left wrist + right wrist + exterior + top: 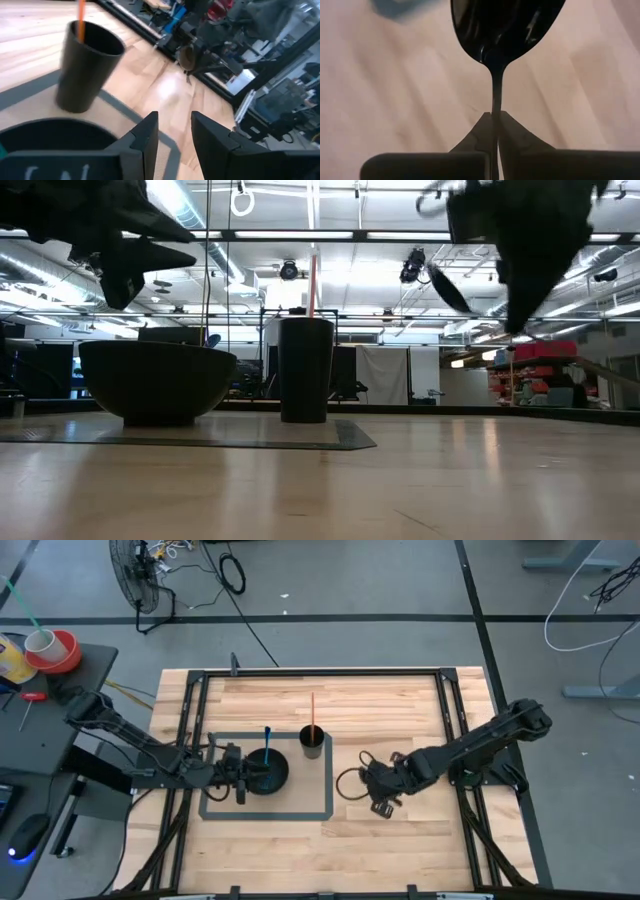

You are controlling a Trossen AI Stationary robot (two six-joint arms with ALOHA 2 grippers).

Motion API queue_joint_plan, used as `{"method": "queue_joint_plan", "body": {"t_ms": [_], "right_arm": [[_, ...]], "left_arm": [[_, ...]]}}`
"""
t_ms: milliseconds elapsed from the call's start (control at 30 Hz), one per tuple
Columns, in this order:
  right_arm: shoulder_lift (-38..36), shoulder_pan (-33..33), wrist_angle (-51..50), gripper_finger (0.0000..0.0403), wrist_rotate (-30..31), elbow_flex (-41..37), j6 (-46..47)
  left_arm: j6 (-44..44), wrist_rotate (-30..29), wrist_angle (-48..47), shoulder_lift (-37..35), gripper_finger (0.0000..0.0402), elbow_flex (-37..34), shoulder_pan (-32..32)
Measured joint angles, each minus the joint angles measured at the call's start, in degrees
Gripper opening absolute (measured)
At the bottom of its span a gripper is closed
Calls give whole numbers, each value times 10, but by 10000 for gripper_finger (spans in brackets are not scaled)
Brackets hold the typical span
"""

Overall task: Pick & Place Utensil
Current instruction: Put the spoon into the black bowl on the table mat

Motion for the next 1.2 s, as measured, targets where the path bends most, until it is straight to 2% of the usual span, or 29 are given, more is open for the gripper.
{"method": "queue_joint_plan", "body": {"t_ms": [200,333,433,567,733,933,1133,1200], "right_arm": [[6,31,91,12,34,32,11],[40,32,98,11,53,57,8],[76,32,97,11,54,89,-4],[124,30,96,11,54,141,-19],[148,23,102,13,79,186,-7],[146,13,134,15,96,190,-6],[146,7,134,15,94,184,0],[146,7,131,15,100,184,8]], "left_arm": [[6,-5,157,110,122,0,1],[-3,12,257,178,126,5,11],[24,16,261,213,150,41,14],[111,10,256,255,201,102,14],[163,7,231,299,247,168,17],[177,-25,199,358,256,220,30],[222,9,200,412,256,275,44],[227,1,198,425,256,288,44]]}}
